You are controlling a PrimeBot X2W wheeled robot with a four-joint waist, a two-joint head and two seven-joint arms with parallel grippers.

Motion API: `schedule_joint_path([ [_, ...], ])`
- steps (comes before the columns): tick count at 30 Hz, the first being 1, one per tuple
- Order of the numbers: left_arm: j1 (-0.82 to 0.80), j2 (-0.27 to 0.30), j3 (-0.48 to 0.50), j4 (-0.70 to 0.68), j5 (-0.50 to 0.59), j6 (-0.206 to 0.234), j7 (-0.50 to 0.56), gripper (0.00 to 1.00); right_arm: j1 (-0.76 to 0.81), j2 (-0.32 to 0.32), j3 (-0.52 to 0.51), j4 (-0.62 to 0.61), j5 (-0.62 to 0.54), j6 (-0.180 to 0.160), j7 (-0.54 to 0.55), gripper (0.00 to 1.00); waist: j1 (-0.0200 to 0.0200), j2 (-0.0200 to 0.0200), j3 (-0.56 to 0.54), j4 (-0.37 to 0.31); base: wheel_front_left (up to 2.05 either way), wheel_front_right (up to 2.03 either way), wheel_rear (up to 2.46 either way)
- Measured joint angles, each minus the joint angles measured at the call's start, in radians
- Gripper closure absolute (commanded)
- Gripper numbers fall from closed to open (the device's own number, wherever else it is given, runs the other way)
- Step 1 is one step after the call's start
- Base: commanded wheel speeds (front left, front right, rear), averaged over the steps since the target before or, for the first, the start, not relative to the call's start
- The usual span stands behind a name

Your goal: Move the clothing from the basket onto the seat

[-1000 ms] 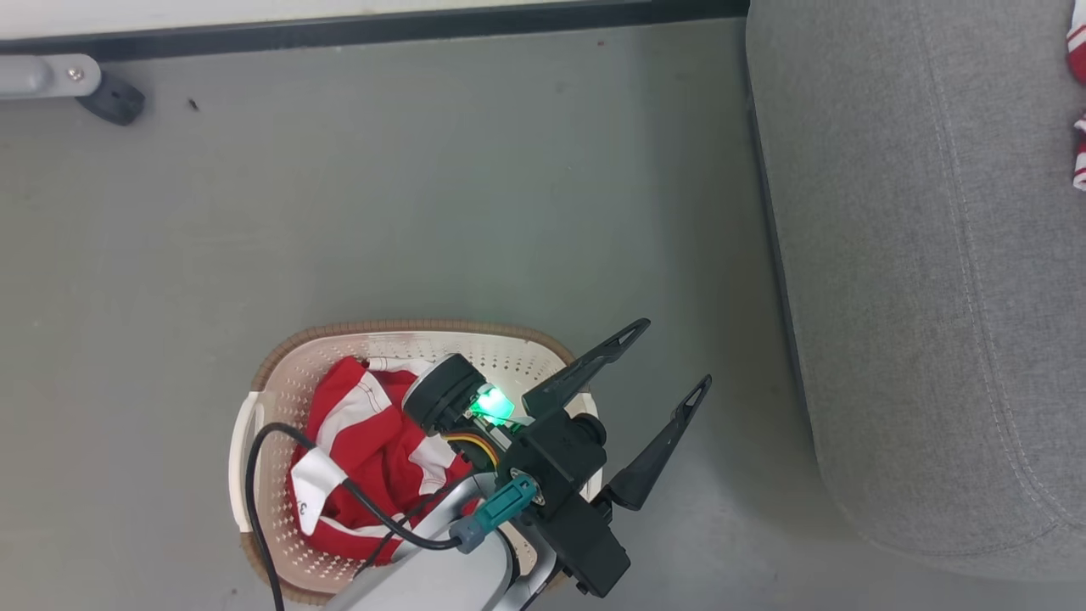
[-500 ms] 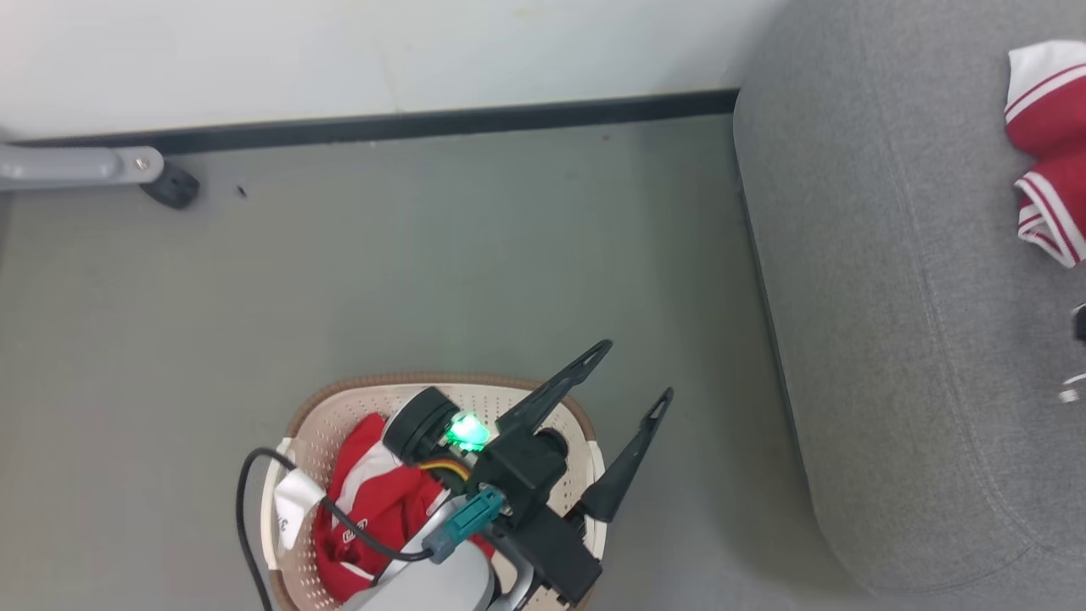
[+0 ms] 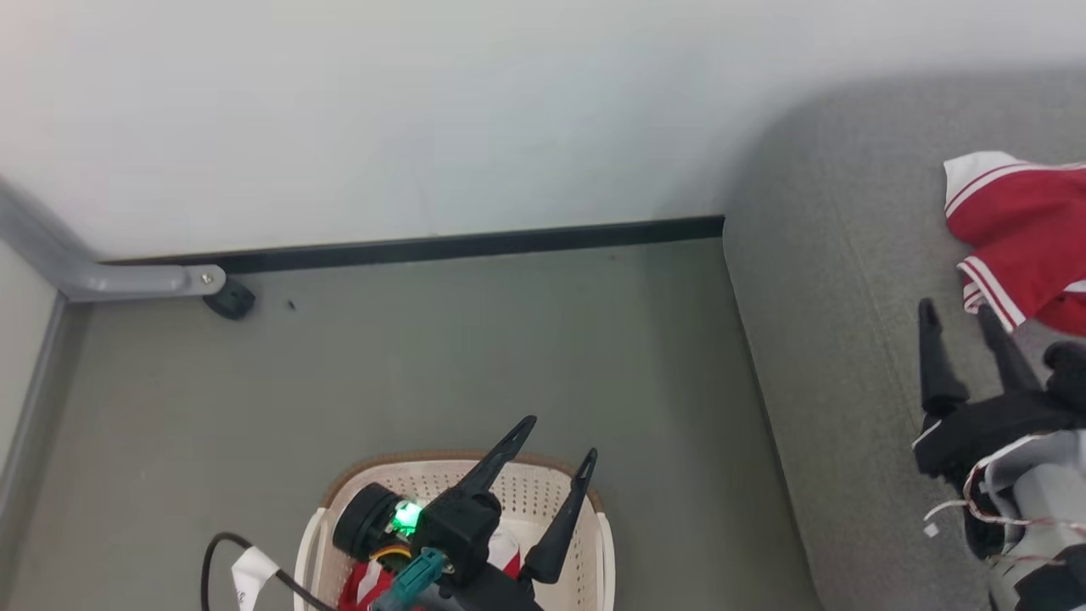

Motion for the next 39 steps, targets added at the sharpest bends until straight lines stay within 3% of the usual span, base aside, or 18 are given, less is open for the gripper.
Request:
schedule_joint_path([
  [10, 0.064, 0.015, 0.079, -0.013, -0.022, 0.047, -0.009, 0.00, 0.121, 0.062, 0.058, -0.152, -0.043, 0.004, 0.000, 0.00, 0.0001, 0.0000, -0.082, 0.026, 0.00, 0.00, 0.00],
  [26, 0.175, 0.046, 0.268, 0.015, -0.072, 0.078, -0.020, 0.00, 0.309, 0.089, 0.109, -0.303, -0.090, 0.006, 0.000, 0.00, 0.0002, 0.0001, -0.158, 0.056, 0.00, 0.00, 0.00],
  [39, 0.276, 0.038, 0.357, 0.035, -0.073, 0.083, -0.021, 0.00, 0.454, 0.083, 0.105, -0.392, -0.105, -0.042, 0.000, 0.00, 0.0002, 0.0003, -0.209, 0.051, 0.00, 0.00, 0.00],
])
